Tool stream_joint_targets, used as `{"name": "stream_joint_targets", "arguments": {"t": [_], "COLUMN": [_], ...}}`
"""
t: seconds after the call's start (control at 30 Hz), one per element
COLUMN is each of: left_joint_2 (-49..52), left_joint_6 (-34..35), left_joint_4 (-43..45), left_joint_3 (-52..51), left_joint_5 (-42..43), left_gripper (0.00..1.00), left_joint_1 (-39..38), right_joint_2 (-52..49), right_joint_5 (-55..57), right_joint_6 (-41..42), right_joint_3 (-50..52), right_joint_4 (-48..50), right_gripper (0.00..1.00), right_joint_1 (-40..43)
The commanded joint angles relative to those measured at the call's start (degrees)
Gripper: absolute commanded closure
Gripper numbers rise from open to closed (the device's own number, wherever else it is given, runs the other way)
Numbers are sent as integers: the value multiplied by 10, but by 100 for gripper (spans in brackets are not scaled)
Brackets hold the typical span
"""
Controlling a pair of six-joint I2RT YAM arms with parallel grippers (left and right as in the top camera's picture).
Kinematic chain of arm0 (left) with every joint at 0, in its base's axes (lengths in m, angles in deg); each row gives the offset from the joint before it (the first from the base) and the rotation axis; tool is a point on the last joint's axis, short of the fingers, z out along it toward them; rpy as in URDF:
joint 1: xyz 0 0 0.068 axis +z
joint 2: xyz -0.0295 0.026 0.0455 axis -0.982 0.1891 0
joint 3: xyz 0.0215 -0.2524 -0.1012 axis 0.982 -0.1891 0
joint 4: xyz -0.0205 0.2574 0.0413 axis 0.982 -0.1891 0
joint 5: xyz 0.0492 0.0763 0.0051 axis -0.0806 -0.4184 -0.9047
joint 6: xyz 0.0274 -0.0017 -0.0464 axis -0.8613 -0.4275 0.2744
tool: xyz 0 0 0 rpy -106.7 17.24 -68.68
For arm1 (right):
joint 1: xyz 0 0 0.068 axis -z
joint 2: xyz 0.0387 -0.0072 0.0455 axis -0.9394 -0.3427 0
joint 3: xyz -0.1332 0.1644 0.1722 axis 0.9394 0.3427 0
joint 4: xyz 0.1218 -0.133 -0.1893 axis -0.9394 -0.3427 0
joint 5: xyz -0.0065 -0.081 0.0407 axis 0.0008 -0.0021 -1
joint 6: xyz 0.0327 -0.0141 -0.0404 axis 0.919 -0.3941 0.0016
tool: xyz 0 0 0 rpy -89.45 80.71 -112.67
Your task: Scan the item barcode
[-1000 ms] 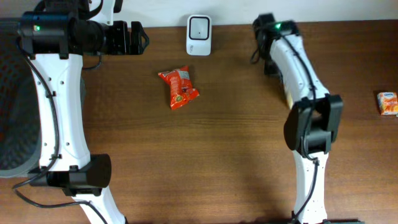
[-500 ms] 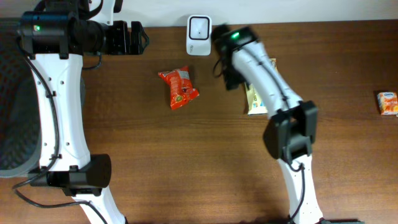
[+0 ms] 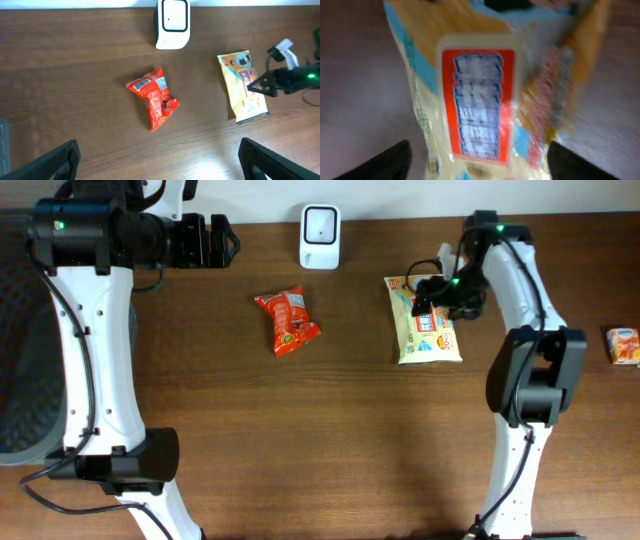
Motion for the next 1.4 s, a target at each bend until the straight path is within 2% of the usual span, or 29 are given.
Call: {"name": "stream_joint_targets", "arguments": {"t": [0.0, 0.13, 0.17, 0.23, 0.4, 0.57, 0.7, 0.87, 1.03, 1.23, 1.37], "left_joint_2": [-6, -6, -6, -6, -6, -6, -6, -6, -6, -6, -6], "left_joint_6": [-11, -11, -11, -11, -11, -11, -11, -11, -11, -11, -11], "left_joint_4": [1, 1, 1, 1, 1, 1, 1, 1, 1, 1, 1], "left_joint_3": [3, 3, 3, 3, 3, 3, 3, 3, 3, 3, 3], "left_joint_5": [2, 2, 2, 2, 2, 2, 2, 2, 2, 2, 2], "left_gripper": [1, 1, 1, 1, 1, 1, 1, 1, 1, 1, 1], "left_joint_1": [2, 2, 2, 2, 2, 2, 2, 2, 2, 2, 2], "right_joint_2": [4, 3, 3, 3, 11, 29, 29, 11, -18, -35, -3], "right_joint_5": [83, 141, 141, 141, 132, 93, 89, 101, 169, 263, 275], "right_joint_6": [54, 79, 83, 111, 124, 123, 124, 124, 123, 123, 124], "right_joint_3": [48, 104, 118, 122, 86, -73, -183, -181, -181, -181, -182], "right_joint_4": [43, 99, 111, 115, 106, 81, 156, 288, 361, 372, 363], "right_gripper": [18, 20, 42, 96, 96, 96, 96, 96, 96, 96, 96], "right_joint_1": [-31, -57, -64, -80, -107, -121, -139, -178, -221, -254, -245]}}
